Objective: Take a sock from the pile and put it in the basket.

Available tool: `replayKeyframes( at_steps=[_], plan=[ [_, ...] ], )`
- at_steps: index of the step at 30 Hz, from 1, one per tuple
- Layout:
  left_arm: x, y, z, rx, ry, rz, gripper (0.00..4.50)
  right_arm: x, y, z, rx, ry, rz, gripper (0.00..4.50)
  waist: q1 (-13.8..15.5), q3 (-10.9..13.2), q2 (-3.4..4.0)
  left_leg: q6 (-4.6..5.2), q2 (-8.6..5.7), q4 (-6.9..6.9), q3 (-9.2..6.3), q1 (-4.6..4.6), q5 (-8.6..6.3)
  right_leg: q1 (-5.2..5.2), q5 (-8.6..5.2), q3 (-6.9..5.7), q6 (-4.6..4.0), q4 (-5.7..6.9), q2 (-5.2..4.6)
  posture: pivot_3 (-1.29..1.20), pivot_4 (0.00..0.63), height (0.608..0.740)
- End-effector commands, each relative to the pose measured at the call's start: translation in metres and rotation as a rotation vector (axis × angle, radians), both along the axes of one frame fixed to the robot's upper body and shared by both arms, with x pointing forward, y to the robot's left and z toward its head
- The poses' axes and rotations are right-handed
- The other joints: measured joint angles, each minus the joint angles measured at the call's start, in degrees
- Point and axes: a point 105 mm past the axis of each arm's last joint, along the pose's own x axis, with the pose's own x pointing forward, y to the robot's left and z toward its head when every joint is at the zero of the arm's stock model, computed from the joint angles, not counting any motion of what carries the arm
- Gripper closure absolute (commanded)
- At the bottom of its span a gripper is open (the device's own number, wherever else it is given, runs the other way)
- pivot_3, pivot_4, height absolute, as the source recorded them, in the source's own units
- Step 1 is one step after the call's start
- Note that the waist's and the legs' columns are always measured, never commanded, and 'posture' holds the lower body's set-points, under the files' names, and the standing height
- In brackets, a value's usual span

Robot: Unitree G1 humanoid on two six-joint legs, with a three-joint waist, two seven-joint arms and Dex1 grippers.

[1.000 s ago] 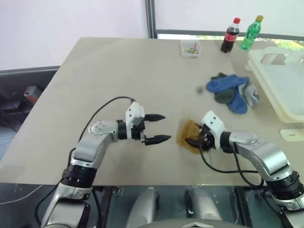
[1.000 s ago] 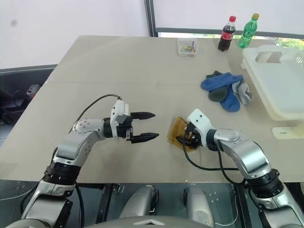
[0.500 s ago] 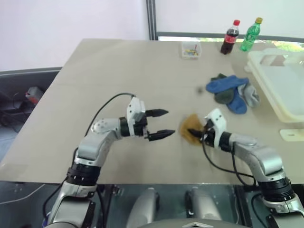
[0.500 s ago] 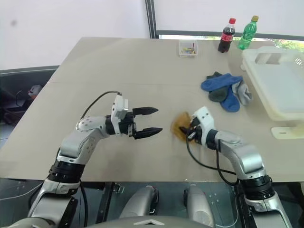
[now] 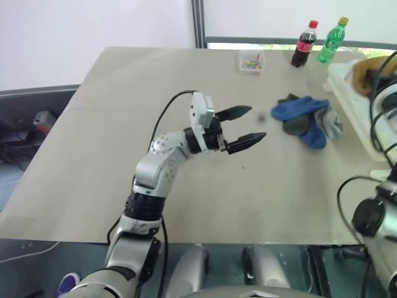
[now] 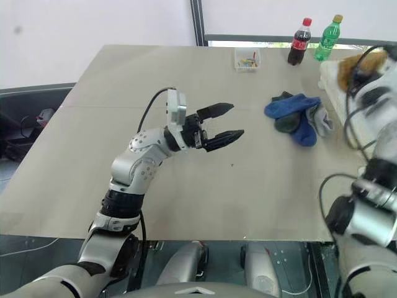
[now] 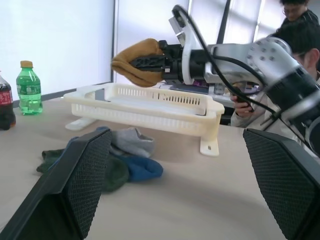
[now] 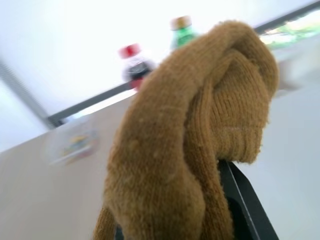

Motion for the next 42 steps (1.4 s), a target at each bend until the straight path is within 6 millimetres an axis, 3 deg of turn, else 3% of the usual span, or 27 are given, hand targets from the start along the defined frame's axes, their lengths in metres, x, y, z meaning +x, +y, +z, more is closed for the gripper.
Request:
replayKeyframes(
  at_steps=[1,4,6,8,14,24,27,32,34,37,39,42],
  plan=[
    [-0.002,-0.008,0.013,-0.02,-0.058,-0.007,0.0,0.011,-0.026,-0.011,0.015,0.046,-0.062,4.47,-0.2,0.0,-0.01,0.0,0.0,-0.03,0.01,0.0,0.0,0.0,0.0,0.01,0.0,-0.02,0.01,0.0,0.15,0.74],
    [-0.001,-0.009,0.015,-0.034,-0.06,0.008,0.0,0.012,-0.044,-0.028,0.049,0.089,-0.105,4.47,-0.3,0.0,0.01,0.01,0.03,-0.08,0.15,0.01,0.0,-0.01,0.0,0.13,0.0,-0.06,0.07,0.0,0.15,0.74],
    [-0.001,-0.009,0.016,-0.04,-0.061,0.013,0.0,0.009,-0.052,-0.047,0.069,0.147,-0.129,3.45,-0.3,0.1,0.05,0.02,0.07,-0.08,0.23,0.01,-0.01,-0.02,0.0,0.22,0.0,-0.1,0.08,0.0,0.15,0.74],
    [-0.003,-0.01,0.016,-0.043,-0.061,0.009,0.0,0.007,-0.056,-0.058,0.046,0.192,-0.143,2.79,-0.3,0.1,0.09,0.06,0.19,-0.08,0.32,-0.01,-0.03,-0.02,0.0,0.29,0.01,-0.15,0.08,0.0,0.15,0.74],
    [-0.008,-0.013,0.016,-0.039,-0.072,-0.028,0.0,0.004,-0.059,-0.061,0.031,0.225,-0.14,0.14,-0.3,0.1,0.16,0.12,0.19,-0.04,0.5,0.02,-0.07,-0.03,0.01,0.51,0.03,-0.19,0.1,0.0,0.15,0.74],
    [0.0,-0.008,0.007,-0.024,-0.031,-0.006,0.0,-0.015,-0.068,-0.024,-0.018,0.171,-0.092,0.04,-0.1,0.2,0.18,0.12,0.22,-0.03,0.49,0.01,-0.07,-0.04,0.02,0.54,0.04,-0.19,0.14,0.0,0.15,0.74],
    [0.01,0.002,0.001,-0.018,-0.021,0.078,0.0,-0.037,-0.042,-0.006,-0.131,0.085,0.008,0.04,0.2,0.1,0.19,0.12,0.27,0.01,0.35,-0.05,-0.08,-0.02,0.01,0.4,0.05,-0.18,0.17,0.0,0.15,0.74],
    [0.027,0.031,-0.011,0.028,-0.003,0.248,0.0,-0.087,0.052,-0.006,-0.453,-0.01,0.309,0.04,-0.2,0.1,0.29,0.13,0.31,-0.02,-0.07,-0.07,-0.08,-0.1,0.01,0.35,0.06,-0.06,0.16,0.0,0.15,0.74],
    [0.03,0.049,-0.018,0.073,0.02,0.297,0.0,-0.102,0.089,-0.026,-0.596,0.016,0.447,0.04,-0.2,0.1,0.31,0.13,0.3,0.02,-0.03,0.01,-0.08,-0.1,0.0,0.42,0.08,0.03,0.16,0.0,0.15,0.74],
    [0.025,0.08,-0.03,0.143,0.044,0.346,0.0,-0.124,0.124,-0.063,-0.71,0.068,0.613,0.04,-0.2,0.1,0.29,0.13,0.37,0.1,-0.06,0.19,-0.09,0.04,-0.01,0.38,0.08,0.05,0.29,0.0,0.15,0.74],
    [0.019,0.104,-0.038,0.194,0.052,0.409,0.0,-0.136,0.133,-0.084,-0.718,0.103,0.675,0.04,-0.1,0.1,0.28,0.13,0.37,0.15,-0.09,0.2,-0.08,0.07,-0.01,0.35,0.08,0.06,0.28,0.0,0.15,0.74],
    [0.005,0.133,-0.049,0.274,0.066,0.467,0.0,-0.148,0.13,-0.101,-0.723,0.139,0.704,0.04,0.0,0.1,0.28,0.12,0.37,0.17,-0.07,0.15,-0.08,0.03,-0.01,0.38,0.07,0.05,0.23,0.0,0.15,0.74]
  ],
)
